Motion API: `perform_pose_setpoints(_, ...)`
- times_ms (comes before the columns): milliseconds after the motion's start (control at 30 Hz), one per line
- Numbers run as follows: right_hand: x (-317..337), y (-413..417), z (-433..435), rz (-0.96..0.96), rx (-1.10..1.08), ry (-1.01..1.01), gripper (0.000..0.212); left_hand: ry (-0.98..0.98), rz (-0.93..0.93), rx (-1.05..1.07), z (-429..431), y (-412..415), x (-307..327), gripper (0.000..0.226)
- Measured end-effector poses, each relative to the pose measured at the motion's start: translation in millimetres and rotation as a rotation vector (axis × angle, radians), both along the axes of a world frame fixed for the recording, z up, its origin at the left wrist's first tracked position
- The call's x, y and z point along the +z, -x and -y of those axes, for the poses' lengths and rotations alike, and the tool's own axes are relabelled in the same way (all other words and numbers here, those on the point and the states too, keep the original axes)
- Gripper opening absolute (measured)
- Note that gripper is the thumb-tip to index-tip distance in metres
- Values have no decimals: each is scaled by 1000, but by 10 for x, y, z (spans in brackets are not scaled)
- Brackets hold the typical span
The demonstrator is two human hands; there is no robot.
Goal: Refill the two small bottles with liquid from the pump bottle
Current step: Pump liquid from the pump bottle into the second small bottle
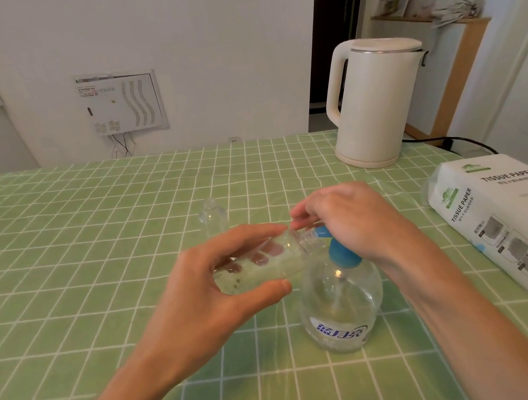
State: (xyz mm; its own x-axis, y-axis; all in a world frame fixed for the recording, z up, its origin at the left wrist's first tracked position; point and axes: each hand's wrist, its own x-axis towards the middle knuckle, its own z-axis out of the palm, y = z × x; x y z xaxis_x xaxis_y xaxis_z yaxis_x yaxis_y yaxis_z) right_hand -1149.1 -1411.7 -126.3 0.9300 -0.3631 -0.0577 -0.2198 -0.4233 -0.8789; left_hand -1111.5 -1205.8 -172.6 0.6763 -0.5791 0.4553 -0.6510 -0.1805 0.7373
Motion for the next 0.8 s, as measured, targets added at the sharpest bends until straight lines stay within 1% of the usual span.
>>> perform_pose_setpoints(200, 42, 6, 7, 38, -37, 22, 31, 20, -4, 2, 6, -14, -17, 55)
perform_pose_setpoints(333, 47, -2, 11, 28, -31, 6, 29, 37, 10, 1, 11, -6, -6, 54)
perform_pose_setpoints(500, 8, -5, -18, 2, -28, 24, 32, 19, 10, 16, 10, -13, -28, 54)
perform_pose_setpoints(667, 19, 9, -17, 18, -52, 10, 31, 13, 22, 16, 2, -4, -30, 54)
perform_pose_setpoints(800, 32, 5, 6, 45, -73, 35, 32, 18, 18, 15, 3, -9, -37, 55)
